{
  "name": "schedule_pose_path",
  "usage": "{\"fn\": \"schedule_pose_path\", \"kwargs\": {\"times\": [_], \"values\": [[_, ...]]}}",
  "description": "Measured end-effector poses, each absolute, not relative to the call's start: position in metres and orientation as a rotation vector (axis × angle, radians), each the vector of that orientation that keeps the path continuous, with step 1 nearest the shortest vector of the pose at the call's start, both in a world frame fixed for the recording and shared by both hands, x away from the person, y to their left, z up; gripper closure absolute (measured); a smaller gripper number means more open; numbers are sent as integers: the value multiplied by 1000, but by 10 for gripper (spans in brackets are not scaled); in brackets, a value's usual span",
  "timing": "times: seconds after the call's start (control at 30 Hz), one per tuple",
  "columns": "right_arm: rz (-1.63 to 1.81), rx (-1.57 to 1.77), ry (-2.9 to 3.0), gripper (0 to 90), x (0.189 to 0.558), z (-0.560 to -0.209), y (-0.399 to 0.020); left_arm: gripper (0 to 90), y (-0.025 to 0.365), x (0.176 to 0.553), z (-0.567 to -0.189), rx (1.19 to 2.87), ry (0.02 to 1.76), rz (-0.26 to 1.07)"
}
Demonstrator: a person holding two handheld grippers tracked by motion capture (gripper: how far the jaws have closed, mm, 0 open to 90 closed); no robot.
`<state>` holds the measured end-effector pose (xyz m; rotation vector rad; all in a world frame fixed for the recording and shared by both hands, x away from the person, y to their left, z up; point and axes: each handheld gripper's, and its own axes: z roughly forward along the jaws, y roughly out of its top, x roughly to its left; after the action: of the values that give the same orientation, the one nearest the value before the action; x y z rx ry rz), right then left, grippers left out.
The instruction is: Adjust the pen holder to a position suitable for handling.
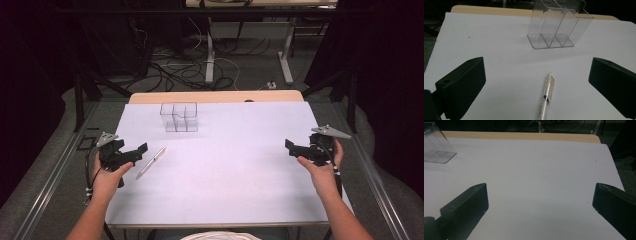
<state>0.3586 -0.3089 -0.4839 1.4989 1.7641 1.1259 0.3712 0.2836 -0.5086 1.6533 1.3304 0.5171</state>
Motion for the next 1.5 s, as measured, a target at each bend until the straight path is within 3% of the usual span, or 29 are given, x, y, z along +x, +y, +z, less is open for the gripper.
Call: {"fn": "schedule_pose_path", "kwargs": {"times": [0.3, 0.63, 1.0, 1.5], "values": [[1098, 1480, 1788, 8, 360, -487, -307, 47, 279, 374, -495, 1643, 1333, 517], [1090, 1482, 1777, 11, 358, -486, -307, 156, 266, 385, -472, 1651, 1319, 558], [1095, 1500, 1768, 23, 358, -488, -308, 205, 247, 407, -447, 1676, 1306, 602], [1098, 1513, 1778, 43, 360, -491, -310, 313, 225, 449, -417, 1661, 1371, 564]]}}
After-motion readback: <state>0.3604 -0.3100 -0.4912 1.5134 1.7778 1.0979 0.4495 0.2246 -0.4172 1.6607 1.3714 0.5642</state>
